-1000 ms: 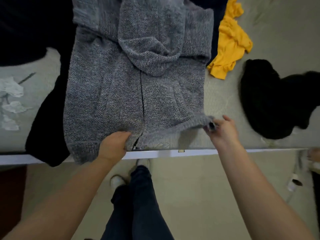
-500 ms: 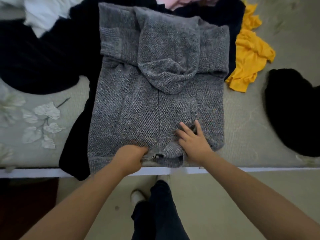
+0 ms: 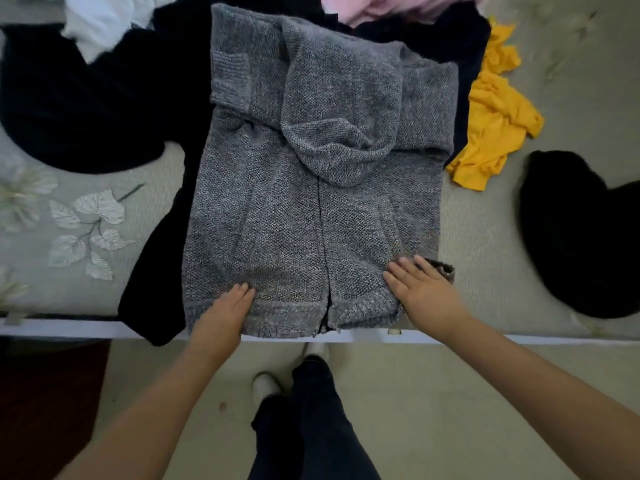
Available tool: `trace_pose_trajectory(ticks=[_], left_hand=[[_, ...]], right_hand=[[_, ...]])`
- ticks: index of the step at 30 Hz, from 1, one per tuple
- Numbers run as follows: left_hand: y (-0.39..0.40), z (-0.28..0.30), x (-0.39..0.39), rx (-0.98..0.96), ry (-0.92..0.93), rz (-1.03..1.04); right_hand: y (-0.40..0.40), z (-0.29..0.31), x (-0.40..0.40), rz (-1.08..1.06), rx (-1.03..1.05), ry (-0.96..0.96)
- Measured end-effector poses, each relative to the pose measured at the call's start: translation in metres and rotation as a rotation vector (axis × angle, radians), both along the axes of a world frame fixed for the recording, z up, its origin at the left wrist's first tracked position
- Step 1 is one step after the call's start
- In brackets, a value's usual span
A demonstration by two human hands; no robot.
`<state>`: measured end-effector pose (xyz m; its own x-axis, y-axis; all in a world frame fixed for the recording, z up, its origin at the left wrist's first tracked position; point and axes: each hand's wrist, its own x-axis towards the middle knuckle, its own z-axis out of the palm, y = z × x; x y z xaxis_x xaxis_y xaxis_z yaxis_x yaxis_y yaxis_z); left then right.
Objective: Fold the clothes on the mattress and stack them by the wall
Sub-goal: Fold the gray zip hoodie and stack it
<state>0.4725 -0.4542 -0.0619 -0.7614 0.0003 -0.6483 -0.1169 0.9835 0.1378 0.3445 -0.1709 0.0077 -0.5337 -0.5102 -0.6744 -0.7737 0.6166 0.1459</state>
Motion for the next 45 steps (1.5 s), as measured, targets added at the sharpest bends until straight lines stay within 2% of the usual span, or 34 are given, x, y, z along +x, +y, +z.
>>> trace_pose_trajectory(ticks=[5,11,15,17,19,22,24,27,30,36,40,43,45], left_hand=[[-0.015,0.053,0.014,0.026,-0.219,-0.157],[0.003,0.097,0.044,0.001,-0.492,-0.363],[0.008,0.111,0.066,0.031,-0.596,-0.417],[0.003,0.120,0.062,0.059,-0.553,-0.383],[-0.006,0.127,0.044,0.057,-0.402,-0.303],[-0.020,0.141,0.005,-0.075,-0.037,-0.065],[-0.022,0.150,-0.018,-0.160,0.170,0.058],[-0.022,0.157,-0.058,-0.223,0.445,0.129],[-0.028,0.163,-0.111,-0.229,0.629,0.150],[-0.041,0.157,-0.218,-0.382,0.549,0.107],[-0.048,0.131,-0.278,-0.407,0.591,0.107],[-0.053,0.091,-0.313,-0.467,0.476,0.215],[-0.046,0.064,-0.321,-0.382,0.502,0.325]], right_hand=[[-0.002,0.001,0.043,-0.102,-0.005,-0.232],[0.007,0.031,0.082,-0.247,0.052,-0.513],[0.013,0.050,0.099,-0.251,0.144,-0.625],[0.015,0.064,0.094,-0.368,0.119,-0.646],[0.014,0.080,0.073,-0.466,-0.016,-0.568],[0.009,0.102,0.024,-0.473,-0.207,-0.260],[0.001,0.109,-0.004,-0.462,-0.256,-0.067],[-0.013,0.114,-0.045,-0.421,-0.349,0.272],[-0.022,0.115,-0.087,-0.430,-0.429,0.505],[-0.030,0.084,-0.172,-0.444,-0.449,0.573],[-0.047,0.048,-0.229,-0.451,-0.420,0.533],[-0.066,0.014,-0.262,-0.510,-0.311,0.458],[-0.075,-0.010,-0.272,-0.586,-0.312,0.416]])
